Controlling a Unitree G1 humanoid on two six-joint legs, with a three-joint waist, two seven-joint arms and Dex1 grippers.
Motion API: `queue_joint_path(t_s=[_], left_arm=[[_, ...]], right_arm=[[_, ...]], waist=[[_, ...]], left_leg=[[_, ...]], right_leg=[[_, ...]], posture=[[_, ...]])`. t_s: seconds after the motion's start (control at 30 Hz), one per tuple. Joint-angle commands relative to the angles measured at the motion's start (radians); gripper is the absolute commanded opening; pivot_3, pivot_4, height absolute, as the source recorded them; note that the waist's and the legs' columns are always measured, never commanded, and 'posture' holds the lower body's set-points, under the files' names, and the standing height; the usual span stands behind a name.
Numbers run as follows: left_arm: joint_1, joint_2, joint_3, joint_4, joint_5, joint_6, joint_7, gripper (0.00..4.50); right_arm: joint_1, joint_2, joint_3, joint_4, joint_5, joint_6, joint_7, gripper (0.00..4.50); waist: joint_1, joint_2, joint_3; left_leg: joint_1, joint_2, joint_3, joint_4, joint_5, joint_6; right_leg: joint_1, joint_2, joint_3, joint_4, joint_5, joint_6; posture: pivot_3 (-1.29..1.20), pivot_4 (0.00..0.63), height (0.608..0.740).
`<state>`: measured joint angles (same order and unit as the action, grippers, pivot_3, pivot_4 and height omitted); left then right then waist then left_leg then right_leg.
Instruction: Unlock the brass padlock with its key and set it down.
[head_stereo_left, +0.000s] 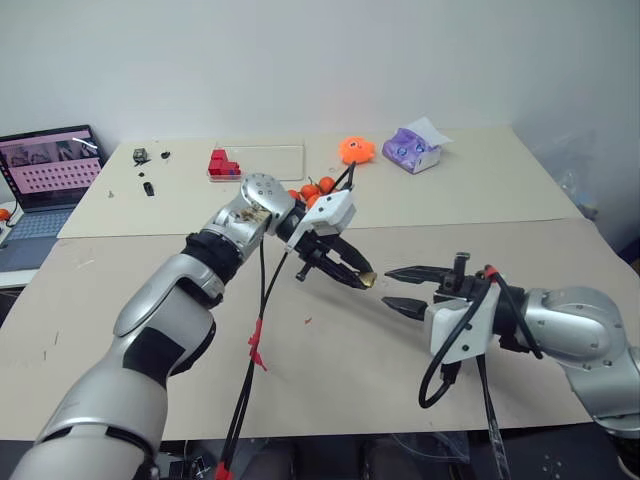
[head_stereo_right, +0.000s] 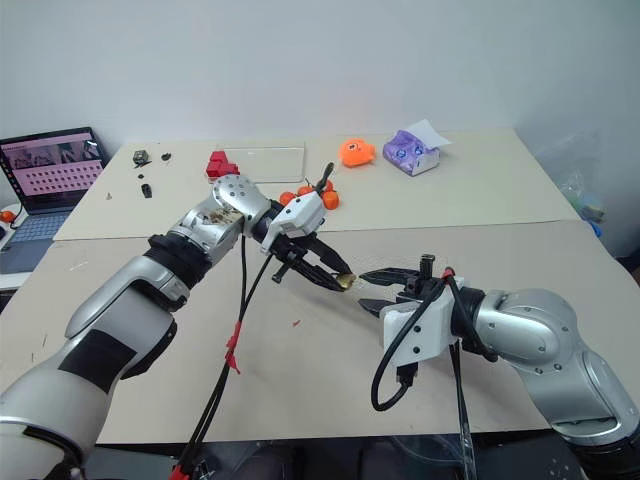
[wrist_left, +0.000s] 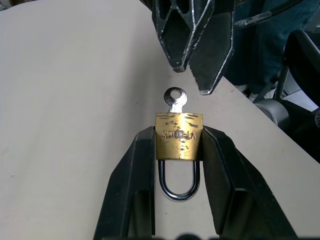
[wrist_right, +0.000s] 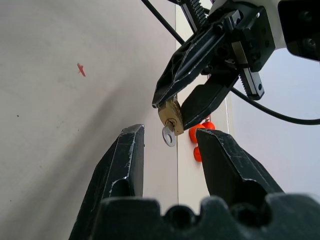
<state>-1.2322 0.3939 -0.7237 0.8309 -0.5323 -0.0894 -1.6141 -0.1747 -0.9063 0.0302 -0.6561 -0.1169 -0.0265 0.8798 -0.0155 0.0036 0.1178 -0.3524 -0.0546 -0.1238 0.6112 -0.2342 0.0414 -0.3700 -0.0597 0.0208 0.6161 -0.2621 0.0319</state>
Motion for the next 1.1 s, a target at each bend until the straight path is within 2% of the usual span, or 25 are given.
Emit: queue_joint_path(t_s=[0.03,1.1], left_arm=[[-0.019,0.011,0.007,-0.012,-0.018,-0.011,0.0,0.82],[-0.047,-0.02,0.01,0.055,0.0,-0.031,0.0,0.82]], right_arm=[[-0.022,0.008,-0.01,-0.001,-0.008,-0.03,-0.016,2.1],[-0.057,0.039,0.036,0.032,-0.041,-0.042,-0.021,2.1]], waist=[[0.0,0.0,0.0],[0.0,0.001,0.0]], left_leg=[[0.0,0.0,0.0,0.0,0.0,0.0],[0.0,0.0,0.0,0.0,0.0,0.0]], right_leg=[[0.0,0.0,0.0,0.0,0.0,0.0],[0.0,0.0,0.0,0.002,0.0,0.0]], posture=[[0.0,0.15,0.74],[0.0,0.15,0.74]])
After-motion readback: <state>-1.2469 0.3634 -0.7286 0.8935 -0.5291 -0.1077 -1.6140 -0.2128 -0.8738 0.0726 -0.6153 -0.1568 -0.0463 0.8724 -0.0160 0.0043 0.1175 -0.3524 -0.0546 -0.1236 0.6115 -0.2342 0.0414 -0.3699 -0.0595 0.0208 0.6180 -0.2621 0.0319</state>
